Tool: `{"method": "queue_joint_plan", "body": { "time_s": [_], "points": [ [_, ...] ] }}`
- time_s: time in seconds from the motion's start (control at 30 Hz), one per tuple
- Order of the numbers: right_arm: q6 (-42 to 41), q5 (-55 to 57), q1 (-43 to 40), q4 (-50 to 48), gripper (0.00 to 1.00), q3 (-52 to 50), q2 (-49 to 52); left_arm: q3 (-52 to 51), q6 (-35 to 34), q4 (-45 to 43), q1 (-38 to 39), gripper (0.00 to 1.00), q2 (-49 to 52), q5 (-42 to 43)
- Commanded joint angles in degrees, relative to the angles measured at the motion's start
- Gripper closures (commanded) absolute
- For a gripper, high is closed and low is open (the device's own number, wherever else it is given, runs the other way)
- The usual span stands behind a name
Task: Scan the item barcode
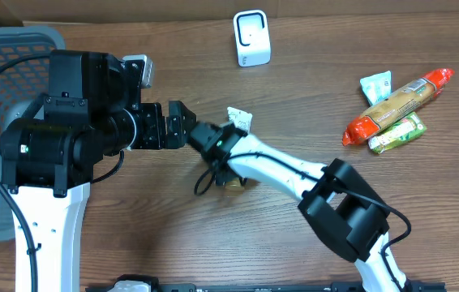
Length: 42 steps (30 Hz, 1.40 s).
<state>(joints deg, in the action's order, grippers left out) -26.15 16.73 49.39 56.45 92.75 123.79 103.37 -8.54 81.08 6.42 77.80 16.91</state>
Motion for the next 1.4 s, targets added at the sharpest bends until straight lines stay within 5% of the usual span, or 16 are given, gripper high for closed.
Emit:
{"method": "queue_joint_plan", "body": {
  "time_s": [0.0, 0.17, 0.5, 1.0, 1.23, 1.37],
  "points": [
    [3.7, 3.8, -4.1, -1.2, 0.15, 4.6, 0.3, 0.2, 1.3, 0.0, 0.5, 0.01, 0.1, 0.5],
    [4.9, 0.5, -8.6, -8.5, 0.09, 5.6, 0.4, 0.2, 1.3, -0.1, 0.5, 0.00, 0.1, 0.5],
    [7.4, -7.8, -12.5, -15.4, 0.14, 5.4, 4.3, 0.2, 1.3, -0.1, 0.5, 0.00, 0.1, 0.5],
    [0.2, -5.7, -23.8, 10.7, 0.10, 8.3, 2.5, 0.2, 1.3, -0.1, 0.5, 0.00, 0.1, 0.5],
    [7.4, -14.5, -25.3, 26.8, 0.10, 8.1, 2.5, 0.2, 1.3, -0.1, 0.5, 0.00, 0.1, 0.5],
    [19.1, -23.2, -23.4, 28.1, 0.10, 8.1, 2.5, 0.2, 1.2, -0.1, 0.5, 0.00, 0.1, 0.5]
  ]
}}
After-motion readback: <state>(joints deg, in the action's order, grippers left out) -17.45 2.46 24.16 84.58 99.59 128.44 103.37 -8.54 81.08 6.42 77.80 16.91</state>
